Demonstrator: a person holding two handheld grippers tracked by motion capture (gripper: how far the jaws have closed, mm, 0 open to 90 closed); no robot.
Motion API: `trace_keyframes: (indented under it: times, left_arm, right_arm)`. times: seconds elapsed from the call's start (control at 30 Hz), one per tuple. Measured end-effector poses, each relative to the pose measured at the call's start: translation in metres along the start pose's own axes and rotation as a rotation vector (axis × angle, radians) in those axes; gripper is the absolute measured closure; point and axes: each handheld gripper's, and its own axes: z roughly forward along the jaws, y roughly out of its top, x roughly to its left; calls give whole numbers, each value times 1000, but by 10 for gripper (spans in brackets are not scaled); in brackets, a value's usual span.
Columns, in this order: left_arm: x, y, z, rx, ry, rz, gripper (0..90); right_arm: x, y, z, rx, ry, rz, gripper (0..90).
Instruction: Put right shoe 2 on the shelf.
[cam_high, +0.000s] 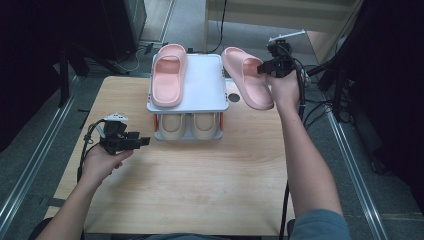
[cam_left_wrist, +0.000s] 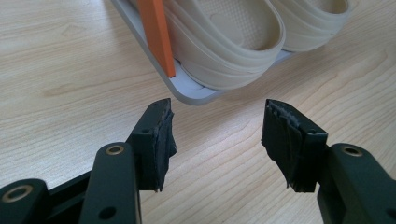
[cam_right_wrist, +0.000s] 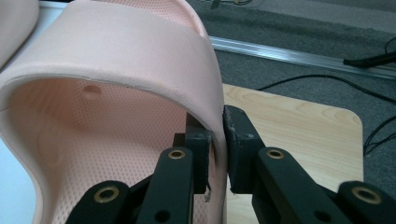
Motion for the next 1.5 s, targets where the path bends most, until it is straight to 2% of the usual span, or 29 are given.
trace_keyframes:
  times: [0.23,0.7,0.77,0.9,1.0,1.13,1.33,1.5]
  left_arm:
    - [0,0,0,-5,-1,0,432]
    - [0,0,-2,-12,-20,13,434]
    - [0,0,-1,-13,-23,10,434]
    - [0,0,-1,-3,-28,14,434]
    - [0,0,-2,-13,-30,12,434]
    - [0,0,-2,-7,-30,10,434]
    - [1,0,-2,-17,-28,7,434]
    - [1,0,-2,-15,-28,9,434]
  right_arm:
    - [21,18,10,19,13,3,815]
    - [65,41,39,24,-6,-70,812]
    - [70,44,43,24,-4,-66,811]
    - [79,47,53,27,14,-52,806]
    - [86,48,61,28,-5,-76,806]
    - [92,46,68,40,-34,-82,802]
    - [98,46,73,48,-61,-86,792]
    - [103,45,73,55,-53,-96,771]
